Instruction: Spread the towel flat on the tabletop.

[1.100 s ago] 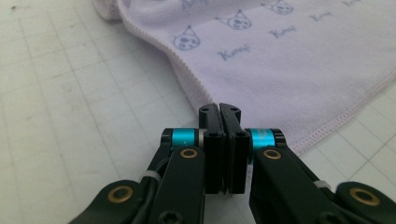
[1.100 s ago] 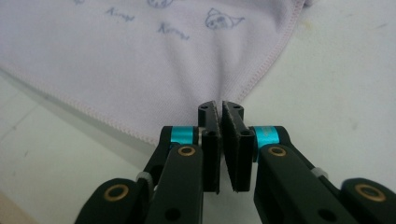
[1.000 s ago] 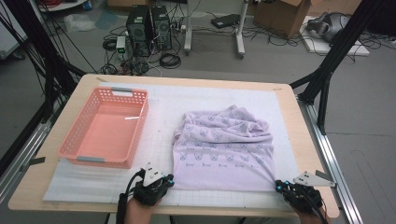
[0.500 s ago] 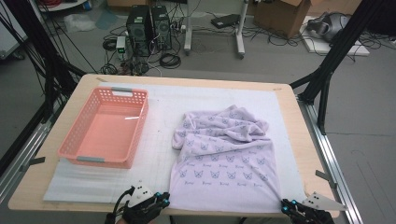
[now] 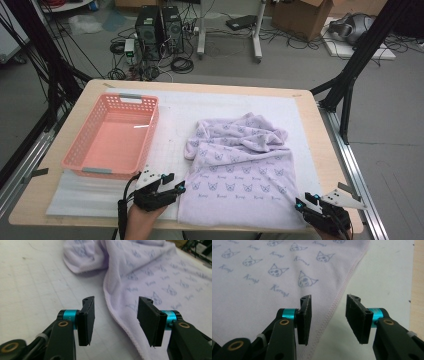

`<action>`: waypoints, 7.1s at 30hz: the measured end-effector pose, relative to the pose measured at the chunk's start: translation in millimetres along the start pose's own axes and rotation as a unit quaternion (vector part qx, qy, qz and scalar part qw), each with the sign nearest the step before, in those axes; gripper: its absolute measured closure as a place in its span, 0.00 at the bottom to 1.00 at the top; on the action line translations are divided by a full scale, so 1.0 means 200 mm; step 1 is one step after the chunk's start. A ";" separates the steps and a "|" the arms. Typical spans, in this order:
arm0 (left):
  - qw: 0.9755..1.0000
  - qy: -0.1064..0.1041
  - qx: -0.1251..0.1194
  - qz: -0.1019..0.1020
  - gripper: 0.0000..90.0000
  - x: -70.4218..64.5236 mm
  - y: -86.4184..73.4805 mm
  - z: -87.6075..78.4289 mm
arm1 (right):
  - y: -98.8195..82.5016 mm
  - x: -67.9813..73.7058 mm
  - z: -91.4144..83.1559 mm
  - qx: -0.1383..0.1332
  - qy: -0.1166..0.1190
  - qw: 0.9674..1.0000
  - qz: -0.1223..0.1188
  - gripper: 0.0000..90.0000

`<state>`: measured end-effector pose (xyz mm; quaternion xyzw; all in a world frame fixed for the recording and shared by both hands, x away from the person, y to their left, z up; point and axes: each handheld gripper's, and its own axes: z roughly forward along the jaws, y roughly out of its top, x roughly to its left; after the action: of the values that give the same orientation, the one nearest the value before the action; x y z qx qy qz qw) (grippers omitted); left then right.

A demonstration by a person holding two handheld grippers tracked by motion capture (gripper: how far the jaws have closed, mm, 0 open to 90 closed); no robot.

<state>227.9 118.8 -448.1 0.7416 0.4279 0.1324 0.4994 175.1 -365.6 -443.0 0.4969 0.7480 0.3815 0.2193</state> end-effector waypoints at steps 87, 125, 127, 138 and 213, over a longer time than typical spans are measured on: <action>0.998 -0.003 0.064 -0.029 0.64 -0.03 0.16 0.35 | -0.01 -0.03 -0.06 0.001 0.019 1.000 -0.005 0.76; 0.997 0.000 0.010 -0.075 0.93 0.02 0.07 0.17 | -0.01 -0.01 -0.05 0.006 0.032 0.999 -0.009 0.74; 0.998 0.009 0.011 -0.066 0.90 0.04 0.07 0.15 | -0.01 -0.01 -0.04 0.008 0.032 0.999 -0.011 0.71; 0.999 -0.007 0.010 -0.045 0.76 0.00 0.05 0.11 | 0.05 0.00 0.09 0.038 0.020 0.999 -0.004 0.98; 0.997 0.034 0.037 0.062 0.55 -0.19 -0.08 0.07 | -0.01 -0.06 -0.01 0.055 0.021 0.998 0.020 0.95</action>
<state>205.8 83.8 -459.9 0.7797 0.4020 0.1725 0.4480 177.4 -377.4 -444.2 0.5145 0.7626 0.3545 0.1679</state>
